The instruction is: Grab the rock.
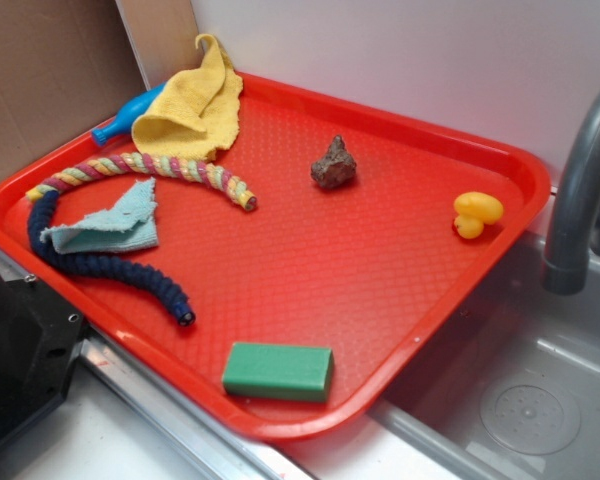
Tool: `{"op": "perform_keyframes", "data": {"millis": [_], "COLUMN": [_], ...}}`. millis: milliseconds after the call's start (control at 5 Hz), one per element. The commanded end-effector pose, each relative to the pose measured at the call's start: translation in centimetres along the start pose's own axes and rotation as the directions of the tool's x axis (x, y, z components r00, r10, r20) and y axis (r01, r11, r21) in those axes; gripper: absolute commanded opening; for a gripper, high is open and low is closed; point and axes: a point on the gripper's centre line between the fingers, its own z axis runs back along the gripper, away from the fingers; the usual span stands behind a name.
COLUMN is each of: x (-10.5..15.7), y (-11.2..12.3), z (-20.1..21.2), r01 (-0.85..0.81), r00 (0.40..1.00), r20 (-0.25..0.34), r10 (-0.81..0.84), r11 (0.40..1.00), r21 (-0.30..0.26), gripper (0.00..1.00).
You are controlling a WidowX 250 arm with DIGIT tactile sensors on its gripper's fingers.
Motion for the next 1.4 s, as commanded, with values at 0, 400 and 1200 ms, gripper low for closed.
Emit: {"op": "perform_keyframes", "data": {"millis": [0,400,1200], "x": [0.0,8.0,14.9], "y": [0.0,-1.1,-1.6], "z": [0.0,-6.9,-18.7], "r01": [0.0,0.27,0.367], "r00": [1.0,0.955,0.929], "r20": [0.0,0.137,-0.038], "r10": [0.0,-0.264,-0.368], "r11": [1.0,0.962,0.93], "r21": [0.0,-0.027,-0.032], "gripper": [1.0,1.0,1.0]}}
